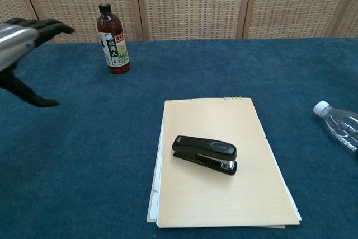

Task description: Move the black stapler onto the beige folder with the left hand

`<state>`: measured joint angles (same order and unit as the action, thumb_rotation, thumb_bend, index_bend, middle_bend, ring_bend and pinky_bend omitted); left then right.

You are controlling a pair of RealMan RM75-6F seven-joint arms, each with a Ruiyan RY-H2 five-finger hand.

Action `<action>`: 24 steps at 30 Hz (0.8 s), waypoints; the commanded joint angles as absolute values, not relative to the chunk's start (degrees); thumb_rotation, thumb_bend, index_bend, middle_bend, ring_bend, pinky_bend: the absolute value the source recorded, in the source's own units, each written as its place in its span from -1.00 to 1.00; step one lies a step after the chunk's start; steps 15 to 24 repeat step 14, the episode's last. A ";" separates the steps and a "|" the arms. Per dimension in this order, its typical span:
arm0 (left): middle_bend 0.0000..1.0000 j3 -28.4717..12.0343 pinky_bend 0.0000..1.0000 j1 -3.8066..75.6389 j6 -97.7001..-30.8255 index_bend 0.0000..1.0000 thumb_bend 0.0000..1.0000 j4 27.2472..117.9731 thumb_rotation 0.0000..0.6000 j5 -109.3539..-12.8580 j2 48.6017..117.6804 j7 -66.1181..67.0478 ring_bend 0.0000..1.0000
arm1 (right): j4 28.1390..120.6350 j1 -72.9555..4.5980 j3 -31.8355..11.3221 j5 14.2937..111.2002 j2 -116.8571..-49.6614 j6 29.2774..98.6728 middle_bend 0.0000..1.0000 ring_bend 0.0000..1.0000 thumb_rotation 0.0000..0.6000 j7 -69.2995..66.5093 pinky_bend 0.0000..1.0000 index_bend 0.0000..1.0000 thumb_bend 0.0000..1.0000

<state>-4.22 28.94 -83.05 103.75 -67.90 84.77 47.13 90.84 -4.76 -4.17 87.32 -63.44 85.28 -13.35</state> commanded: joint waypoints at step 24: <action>-1.00 6.59 -1.00 12.28 -95.29 -1.00 -0.95 103.07 1.00 -76.26 71.42 32.63 -1.00 | 91.20 -4.96 -3.74 88.04 -65.27 85.53 -1.00 -1.00 1.00 -7.71 -1.00 -0.90 -0.72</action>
